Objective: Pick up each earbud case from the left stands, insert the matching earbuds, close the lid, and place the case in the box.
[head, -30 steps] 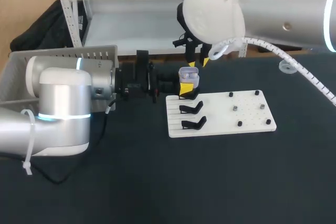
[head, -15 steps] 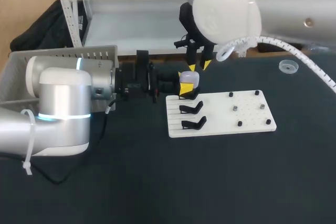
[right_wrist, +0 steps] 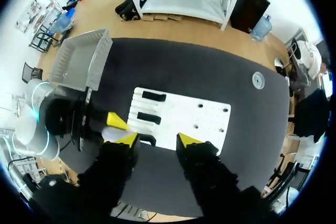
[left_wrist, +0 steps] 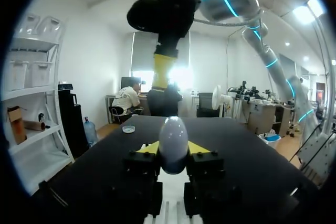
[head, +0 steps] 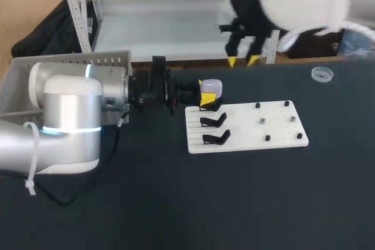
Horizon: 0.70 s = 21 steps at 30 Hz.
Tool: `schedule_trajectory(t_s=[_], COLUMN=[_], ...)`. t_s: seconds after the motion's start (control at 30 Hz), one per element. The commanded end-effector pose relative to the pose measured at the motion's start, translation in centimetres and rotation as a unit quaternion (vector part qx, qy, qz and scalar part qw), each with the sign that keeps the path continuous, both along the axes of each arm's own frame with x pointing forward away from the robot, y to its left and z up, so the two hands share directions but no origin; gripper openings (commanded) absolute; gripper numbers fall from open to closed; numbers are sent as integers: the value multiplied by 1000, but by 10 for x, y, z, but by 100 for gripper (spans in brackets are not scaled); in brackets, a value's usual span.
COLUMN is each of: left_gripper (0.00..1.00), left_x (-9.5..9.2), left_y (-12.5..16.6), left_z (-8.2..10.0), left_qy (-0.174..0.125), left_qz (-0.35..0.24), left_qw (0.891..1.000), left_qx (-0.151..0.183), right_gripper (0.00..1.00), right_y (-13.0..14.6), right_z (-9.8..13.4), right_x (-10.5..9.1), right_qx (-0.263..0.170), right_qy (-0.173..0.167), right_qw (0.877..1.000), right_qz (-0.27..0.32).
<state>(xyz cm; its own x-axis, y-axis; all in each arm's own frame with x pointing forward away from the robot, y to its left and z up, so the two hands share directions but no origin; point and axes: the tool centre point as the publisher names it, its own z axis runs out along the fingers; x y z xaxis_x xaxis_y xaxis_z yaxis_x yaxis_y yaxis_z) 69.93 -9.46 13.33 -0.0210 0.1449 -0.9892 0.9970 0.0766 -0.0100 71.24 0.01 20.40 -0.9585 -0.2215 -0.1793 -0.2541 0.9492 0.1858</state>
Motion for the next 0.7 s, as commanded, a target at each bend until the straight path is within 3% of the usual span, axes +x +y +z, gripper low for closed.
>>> schedule_trajectory(t_s=[0.03, 0.07, 0.23, 0.53, 0.7], left_gripper=[0, 0, 0, 0, 0], left_x=[2, 3, 4, 29, 46], left_y=[12, 18, 52, 157, 205], left_z=[12, 15, 35, 59, 60], left_qy=[-6, -11, -34, -60, -57], left_qz=[-4, -3, 8, 36, 47], left_qw=[1000, 1000, 999, 997, 996], left_qx=[1, -3, 8, 30, 52], right_gripper=[73, 100, 100, 100, 100], right_y=[-32, -35, -41, -41, -41], right_z=[-7, -8, -9, -9, -9], right_x=[-42, -45, -51, -51, -51], right_qx=[49, 54, 70, 70, 70], right_qy=[-63, -65, -64, -64, -64], right_qw=[997, 996, 995, 995, 995], right_qz=[-19, -24, -44, -44, -44])
